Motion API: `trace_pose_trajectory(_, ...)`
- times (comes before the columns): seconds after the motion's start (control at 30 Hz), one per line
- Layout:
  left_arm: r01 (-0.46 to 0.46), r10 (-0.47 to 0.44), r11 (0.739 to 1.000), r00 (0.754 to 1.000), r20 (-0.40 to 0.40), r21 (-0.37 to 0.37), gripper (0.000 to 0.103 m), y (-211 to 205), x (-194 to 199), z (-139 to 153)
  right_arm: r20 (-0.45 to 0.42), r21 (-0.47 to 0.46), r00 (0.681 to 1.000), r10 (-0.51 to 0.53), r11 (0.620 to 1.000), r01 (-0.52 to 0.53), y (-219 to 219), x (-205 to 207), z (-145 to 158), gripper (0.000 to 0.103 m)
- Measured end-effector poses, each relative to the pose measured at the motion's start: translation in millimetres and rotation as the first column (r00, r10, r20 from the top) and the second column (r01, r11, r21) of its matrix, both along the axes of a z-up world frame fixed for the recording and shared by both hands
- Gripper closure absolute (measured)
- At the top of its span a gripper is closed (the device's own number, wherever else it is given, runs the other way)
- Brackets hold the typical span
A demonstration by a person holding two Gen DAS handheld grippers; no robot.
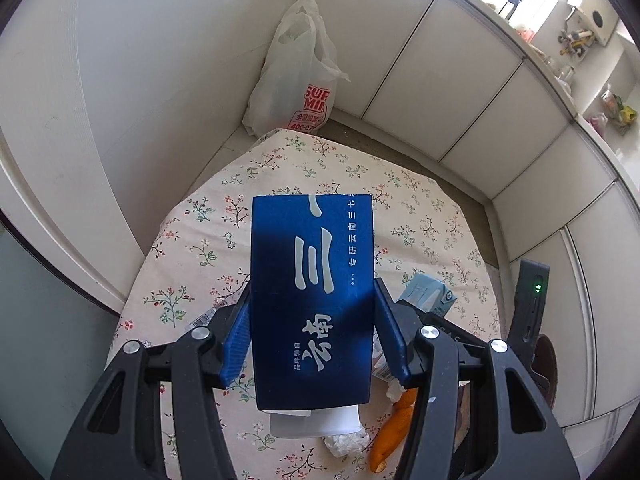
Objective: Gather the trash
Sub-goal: 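Grasp the blue carton with the left tool while the right tool grasps the light-blue milk carton, then lift both cartons and carry them over the brown bin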
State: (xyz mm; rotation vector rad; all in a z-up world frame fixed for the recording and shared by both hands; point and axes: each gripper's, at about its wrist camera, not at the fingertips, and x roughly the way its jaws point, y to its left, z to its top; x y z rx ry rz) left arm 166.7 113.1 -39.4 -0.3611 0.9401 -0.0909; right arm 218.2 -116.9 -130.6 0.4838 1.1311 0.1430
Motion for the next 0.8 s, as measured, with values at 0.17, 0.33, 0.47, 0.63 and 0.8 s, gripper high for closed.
trace_pose_trajectory(0.17, -0.004, 0.004, 1.000, 1.000, 0.026, -0.008, 0.048, -3, -3, 5, 0.098, -0.029, 0.995, 0.011, 1.000, -0.008, -4, -12, 33, 0.072)
trace_pose_trajectory(0.33, -0.004, 0.005, 1.000, 0.998, 0.063, -0.009, 0.048, -11, -7, 14, 0.187, -0.060, 0.982, 0.010, 0.998, 0.001, -14, -26, 60, 0.072)
trace_pose_trajectory(0.47, -0.004, 0.004, 1.000, 0.994, 0.111, -0.002, 0.048, -19, -11, 25, 0.247, -0.067, 0.969, 0.000, 0.998, 0.018, -29, -38, 80, 0.072)
trace_pose_trajectory(0.63, 0.006, -0.005, 1.000, 0.985, 0.170, -0.003, 0.048, -34, -16, 37, 0.313, -0.094, 0.949, -0.036, 0.993, 0.069, -56, -54, 101, 0.072)
trace_pose_trajectory(0.8, 0.036, -0.034, 0.999, 0.974, 0.223, -0.006, 0.048, -55, -20, 49, 0.368, -0.115, 0.925, -0.090, 0.983, 0.141, -90, -72, 119, 0.072)
